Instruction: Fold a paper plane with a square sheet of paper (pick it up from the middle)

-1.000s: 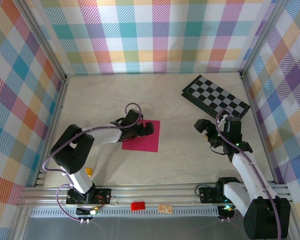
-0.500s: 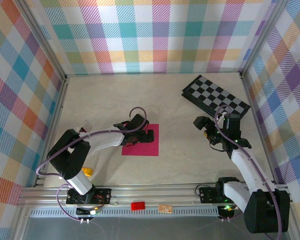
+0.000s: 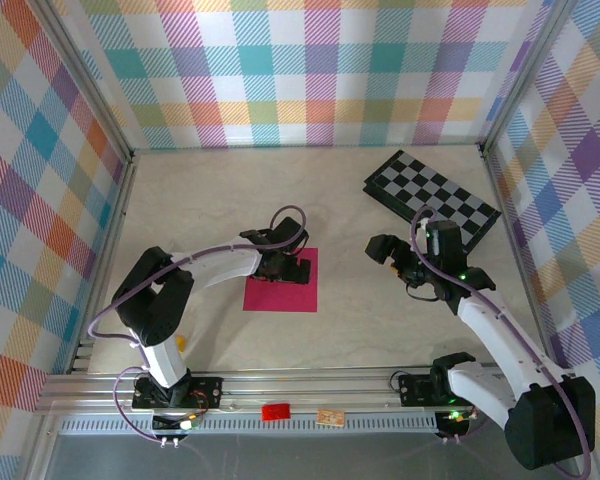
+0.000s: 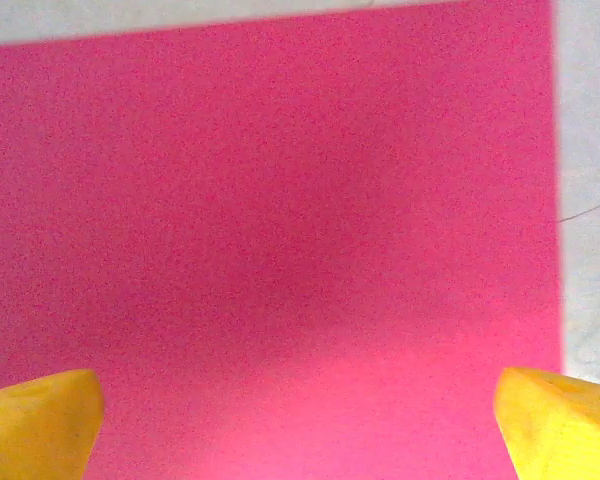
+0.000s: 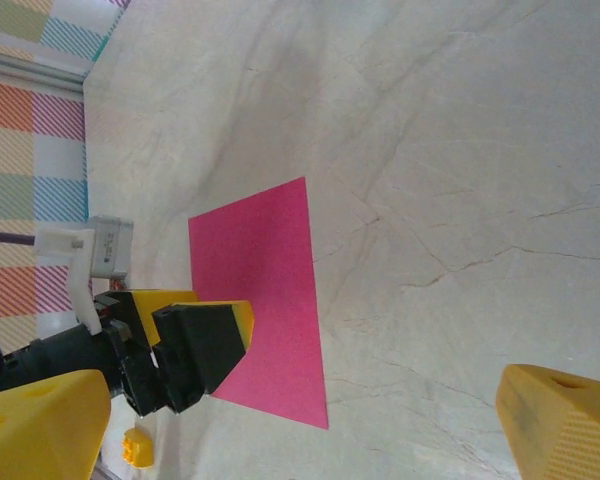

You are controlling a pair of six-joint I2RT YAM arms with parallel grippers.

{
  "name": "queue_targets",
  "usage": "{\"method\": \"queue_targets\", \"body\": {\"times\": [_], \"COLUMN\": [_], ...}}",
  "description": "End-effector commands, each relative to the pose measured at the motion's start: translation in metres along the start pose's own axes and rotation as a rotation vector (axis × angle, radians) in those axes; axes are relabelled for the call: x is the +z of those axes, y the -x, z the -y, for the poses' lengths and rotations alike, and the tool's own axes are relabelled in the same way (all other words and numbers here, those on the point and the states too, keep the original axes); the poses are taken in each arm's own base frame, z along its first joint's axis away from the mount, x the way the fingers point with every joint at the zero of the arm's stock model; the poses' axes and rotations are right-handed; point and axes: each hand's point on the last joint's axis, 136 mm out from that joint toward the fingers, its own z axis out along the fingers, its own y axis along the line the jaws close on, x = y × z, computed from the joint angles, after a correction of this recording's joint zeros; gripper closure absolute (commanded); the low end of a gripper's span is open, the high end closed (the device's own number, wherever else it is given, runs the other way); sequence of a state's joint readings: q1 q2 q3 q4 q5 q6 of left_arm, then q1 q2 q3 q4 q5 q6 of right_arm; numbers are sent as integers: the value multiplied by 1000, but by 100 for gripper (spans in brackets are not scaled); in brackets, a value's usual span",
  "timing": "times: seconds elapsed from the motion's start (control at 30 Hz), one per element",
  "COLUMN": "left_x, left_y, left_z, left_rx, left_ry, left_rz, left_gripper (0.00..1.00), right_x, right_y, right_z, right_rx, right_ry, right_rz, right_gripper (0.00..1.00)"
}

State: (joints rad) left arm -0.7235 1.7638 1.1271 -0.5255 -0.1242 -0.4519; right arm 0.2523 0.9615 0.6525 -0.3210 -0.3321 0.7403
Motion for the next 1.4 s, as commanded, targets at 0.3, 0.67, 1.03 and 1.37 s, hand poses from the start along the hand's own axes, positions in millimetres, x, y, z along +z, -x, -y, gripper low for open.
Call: {"method": "queue_targets", "body": {"times": [0.3, 0.67, 1.03, 1.37], "left_x": [1, 16, 34, 49], "left_y": [-2, -9, -24, -35], "left_z": [-17, -18, -22, -20], "left_rx": [-21, -50, -34, -38], "left_ry": [94, 103, 124, 109], "left_rz": [-62, -85, -134, -172], "left_gripper": [0, 0, 0, 0], "right_x": [8, 7, 0, 2], "right_y": [-9, -12, -12, -12], "right_z": [8, 13, 19, 22], "right_rx": [-37, -38, -29, -15], "right_ry": [-45, -63, -89, -107], "right_rz": [-76, -81, -50, -51], "right_gripper": [1, 1, 1, 1]}}
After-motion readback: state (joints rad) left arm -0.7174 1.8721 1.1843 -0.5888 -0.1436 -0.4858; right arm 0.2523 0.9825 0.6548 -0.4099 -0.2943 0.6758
